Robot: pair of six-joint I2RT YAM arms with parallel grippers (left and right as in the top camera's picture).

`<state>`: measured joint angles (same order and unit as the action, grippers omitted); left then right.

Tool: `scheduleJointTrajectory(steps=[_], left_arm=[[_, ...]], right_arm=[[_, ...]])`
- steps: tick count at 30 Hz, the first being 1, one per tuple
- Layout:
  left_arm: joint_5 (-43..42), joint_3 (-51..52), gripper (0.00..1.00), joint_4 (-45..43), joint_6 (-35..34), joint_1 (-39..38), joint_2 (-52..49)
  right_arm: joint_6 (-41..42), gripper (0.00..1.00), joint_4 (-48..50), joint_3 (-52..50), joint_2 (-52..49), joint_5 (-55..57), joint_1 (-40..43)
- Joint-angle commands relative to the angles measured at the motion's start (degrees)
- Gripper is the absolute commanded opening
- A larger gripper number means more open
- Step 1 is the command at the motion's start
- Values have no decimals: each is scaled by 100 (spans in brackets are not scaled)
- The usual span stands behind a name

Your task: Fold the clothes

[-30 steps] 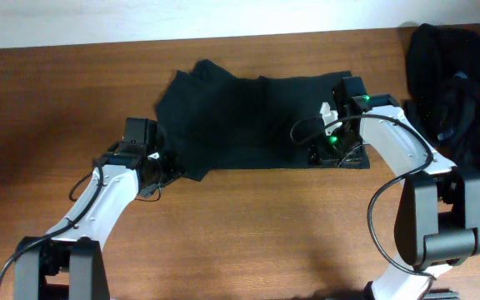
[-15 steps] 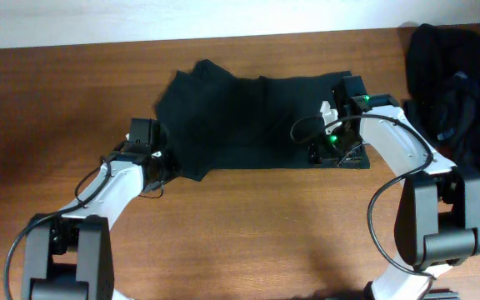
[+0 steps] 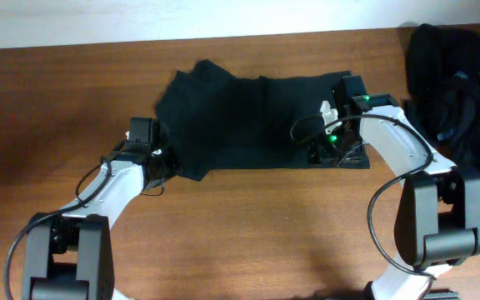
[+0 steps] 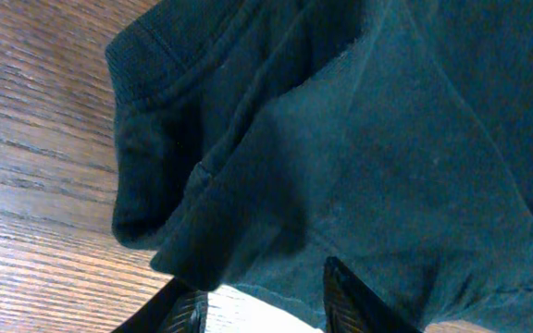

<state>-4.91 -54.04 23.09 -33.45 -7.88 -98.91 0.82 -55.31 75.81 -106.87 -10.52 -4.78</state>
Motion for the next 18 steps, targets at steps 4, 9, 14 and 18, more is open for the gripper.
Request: scheduleJointTrajectory(steps=[4,9,14,18], left_arm=[[13,68,41,-20,24,2,-52],[37,83,41,-15,26,2,-52],[151,275,41,-245,24,0,-52],[151,339,40,-431,22,0,-52]], right_arm=[[-63,69,2,17,151,52,-46],[-63,69,7,17,151,52,-46],[-63,69,7,17,151,52,-46],[-63,69,7,17,151,72,-46]])
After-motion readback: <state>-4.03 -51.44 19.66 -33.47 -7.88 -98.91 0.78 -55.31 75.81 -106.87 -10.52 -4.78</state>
